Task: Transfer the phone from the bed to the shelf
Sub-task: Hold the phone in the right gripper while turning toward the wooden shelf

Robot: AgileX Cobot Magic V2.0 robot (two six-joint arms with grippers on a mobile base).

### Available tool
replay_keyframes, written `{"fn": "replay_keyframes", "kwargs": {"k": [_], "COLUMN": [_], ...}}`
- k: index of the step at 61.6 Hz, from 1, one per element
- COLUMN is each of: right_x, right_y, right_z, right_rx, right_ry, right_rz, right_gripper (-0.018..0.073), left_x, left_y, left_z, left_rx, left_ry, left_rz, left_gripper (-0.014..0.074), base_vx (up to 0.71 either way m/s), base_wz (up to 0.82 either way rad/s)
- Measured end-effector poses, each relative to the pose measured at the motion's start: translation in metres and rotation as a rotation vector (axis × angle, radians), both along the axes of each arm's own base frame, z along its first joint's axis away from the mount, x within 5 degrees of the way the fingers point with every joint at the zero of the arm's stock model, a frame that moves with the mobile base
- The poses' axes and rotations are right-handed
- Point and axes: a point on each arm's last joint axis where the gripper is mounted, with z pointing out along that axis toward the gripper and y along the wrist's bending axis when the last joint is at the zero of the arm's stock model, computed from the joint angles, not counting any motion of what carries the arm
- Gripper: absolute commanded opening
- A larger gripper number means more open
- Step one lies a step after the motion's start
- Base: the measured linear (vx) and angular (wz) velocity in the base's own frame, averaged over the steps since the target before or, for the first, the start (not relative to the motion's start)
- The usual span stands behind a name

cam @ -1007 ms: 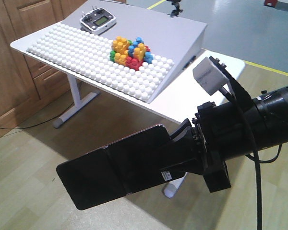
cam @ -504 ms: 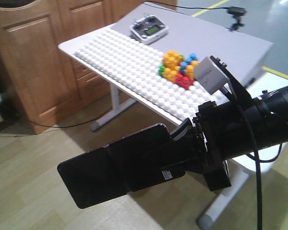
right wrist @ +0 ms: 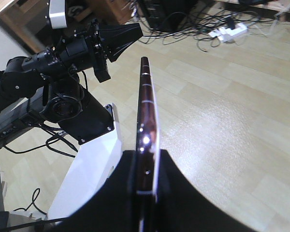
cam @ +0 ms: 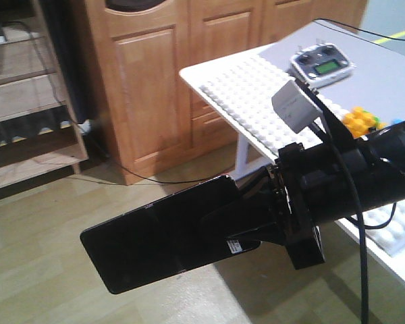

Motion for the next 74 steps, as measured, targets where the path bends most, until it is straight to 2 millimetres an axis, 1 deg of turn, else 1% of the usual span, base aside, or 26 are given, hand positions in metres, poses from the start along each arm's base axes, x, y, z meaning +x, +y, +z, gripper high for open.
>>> {"fn": "replay_keyframes", "kwargs": {"k": [33,74], "right_x": [0.0000,0.0000], "right_y": [0.0000,0.0000], "right_z": [0.0000,0.0000], "right_rx": [0.000,0.000], "right_ry": [0.000,0.000], "right_rz": [0.000,0.000], "right_gripper": [-0.0001,-0.0001], "left_x": [0.0000,0.0000], "left_y": [0.0000,0.0000], "left_z": [0.0000,0.0000], "left_rx": [0.000,0.000], "left_ry": [0.000,0.000], "left_rz": [0.000,0.000], "left_gripper": [0.0001,0.0001], "base_vx": [0.20,0.14], "base_wz": [0.42,0.32]}}
